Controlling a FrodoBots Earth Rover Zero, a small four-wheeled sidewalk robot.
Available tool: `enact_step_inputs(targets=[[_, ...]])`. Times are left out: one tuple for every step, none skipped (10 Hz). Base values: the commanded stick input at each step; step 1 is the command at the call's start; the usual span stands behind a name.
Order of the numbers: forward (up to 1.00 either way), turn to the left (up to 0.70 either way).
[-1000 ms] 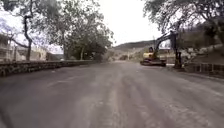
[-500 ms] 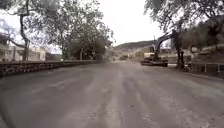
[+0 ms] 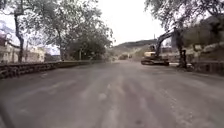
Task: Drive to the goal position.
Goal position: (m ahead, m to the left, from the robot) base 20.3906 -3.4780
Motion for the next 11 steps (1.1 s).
enact_step_inputs(targets=[[0.7, 0.0], [0.7, 0.0], [0.7, 0.0], [0.7, 0.0], [0.7, 0.0], [0.7, 0.0], [0.7, 0.0], [0.7, 0.0], [0.7, 0.0], [0.7, 0.0], [0.7, 0.0]])
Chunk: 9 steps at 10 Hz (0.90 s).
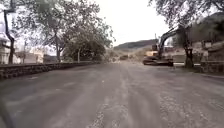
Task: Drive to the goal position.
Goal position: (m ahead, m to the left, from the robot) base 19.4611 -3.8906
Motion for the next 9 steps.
enact_step_inputs(targets=[[0.7, 0.0], [0.7, 0.0], [0.7, 0.0], [0.7, 0.0], [0.7, 0.0], [0.7, 0.0], [0.7, 0.0], [0.7, 0.0], [0.7, 0.0]])
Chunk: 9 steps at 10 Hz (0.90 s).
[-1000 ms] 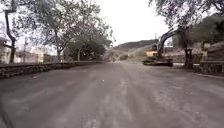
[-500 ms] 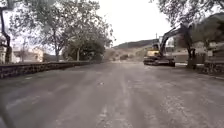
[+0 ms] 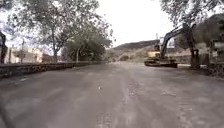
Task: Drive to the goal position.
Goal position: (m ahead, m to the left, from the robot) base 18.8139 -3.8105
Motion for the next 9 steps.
enact_step_inputs(targets=[[0.7, 0.0], [0.7, 0.0], [0.7, 0.0], [0.7, 0.0], [0.7, 0.0], [0.7, 0.0], [0.7, 0.0], [0.7, 0.0], [0.7, 0.0]])
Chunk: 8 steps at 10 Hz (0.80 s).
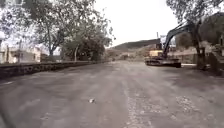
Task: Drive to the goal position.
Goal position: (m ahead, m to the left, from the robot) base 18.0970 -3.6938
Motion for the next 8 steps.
enact_step_inputs(targets=[[0.7, 0.0], [0.7, 0.0], [0.7, 0.0], [0.7, 0.0], [0.7, 0.0], [0.7, 0.0], [0.7, 0.0], [0.7, 0.0]])
